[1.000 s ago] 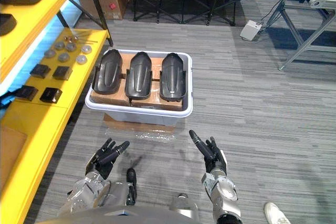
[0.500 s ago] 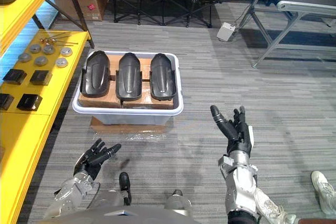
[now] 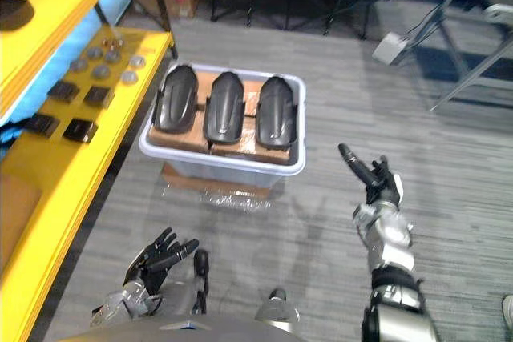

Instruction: Walk over and take three plastic housings, then place them on the shelf

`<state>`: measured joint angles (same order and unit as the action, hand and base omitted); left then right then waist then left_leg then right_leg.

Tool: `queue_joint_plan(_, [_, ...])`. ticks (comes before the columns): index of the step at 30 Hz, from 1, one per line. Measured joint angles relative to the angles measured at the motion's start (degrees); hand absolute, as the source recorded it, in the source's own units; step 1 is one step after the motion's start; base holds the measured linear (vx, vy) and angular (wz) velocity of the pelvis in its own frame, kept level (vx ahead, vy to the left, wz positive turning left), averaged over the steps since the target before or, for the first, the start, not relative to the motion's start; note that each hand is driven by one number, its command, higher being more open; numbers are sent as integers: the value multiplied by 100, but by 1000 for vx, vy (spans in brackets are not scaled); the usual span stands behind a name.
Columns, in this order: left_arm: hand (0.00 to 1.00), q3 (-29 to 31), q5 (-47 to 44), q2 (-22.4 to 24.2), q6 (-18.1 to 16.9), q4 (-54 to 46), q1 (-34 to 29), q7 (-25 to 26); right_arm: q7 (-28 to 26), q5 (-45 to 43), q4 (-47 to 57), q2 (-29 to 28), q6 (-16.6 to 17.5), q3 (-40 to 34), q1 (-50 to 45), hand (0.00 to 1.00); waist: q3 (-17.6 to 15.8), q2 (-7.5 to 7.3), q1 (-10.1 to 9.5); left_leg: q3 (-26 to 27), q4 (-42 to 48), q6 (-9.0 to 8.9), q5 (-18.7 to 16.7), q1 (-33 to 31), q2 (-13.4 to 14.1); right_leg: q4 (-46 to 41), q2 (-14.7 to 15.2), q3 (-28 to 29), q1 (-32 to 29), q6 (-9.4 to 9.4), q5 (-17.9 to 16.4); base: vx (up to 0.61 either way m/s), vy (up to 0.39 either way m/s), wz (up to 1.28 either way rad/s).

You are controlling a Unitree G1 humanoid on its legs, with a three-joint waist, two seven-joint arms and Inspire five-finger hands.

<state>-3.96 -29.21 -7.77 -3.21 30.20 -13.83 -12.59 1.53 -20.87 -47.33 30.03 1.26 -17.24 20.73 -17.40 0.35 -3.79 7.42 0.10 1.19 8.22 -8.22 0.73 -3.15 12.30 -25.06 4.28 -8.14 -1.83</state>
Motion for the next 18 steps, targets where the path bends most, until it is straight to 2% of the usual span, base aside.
queue_joint_plan(4, [100, 36, -249, -57, -177, -150, 258, -1, 287, -2, -498, 788, -362, 63, 1372, 100, -747, 147, -210, -156, 422, 21, -13, -500, 102, -234, -64, -69, -303, 58, 37, -109, 28, 14])
queue_joint_plan(8, [100, -51, -454, -128, -209, 65, 281, 76, 657, 30, -844, 1295, -449, 459, 2129, 100, -907, 247, -342, -288, 699, 24, -90, -975, 110, -553, -31, -139, -704, 126, -41, -80, 24, 16])
queue_joint_plan(10, [100, -99, -670, -113, -208, 273, 312, 130, 919, 34, -949, 1465, -564, 652, 2425, 100, -995, 342, -460, -379, 1021, 38, -199, -1258, 97, -937, 59, -165, -945, 160, -232, -63, 22, 17])
queue_joint_plan(12, [100, -176, -721, -121, -315, 379, 396, 169, 1058, 35, -1037, 1559, -601, 810, 2651, 100, -1047, 418, -567, -402, 1243, 42, -253, -1493, 87, -1324, 164, -149, -1220, 161, -393, -77, 23, 12])
queue_joint_plan(18, [100, -214, -1100, 20, -421, 470, 571, 237, 1419, 30, -1038, 1560, -853, 1123, 3001, 100, -1118, 509, -689, -462, 1535, 29, -250, -2014, 2, -2216, 459, -115, -1932, 169, -760, -66, -5, 9])
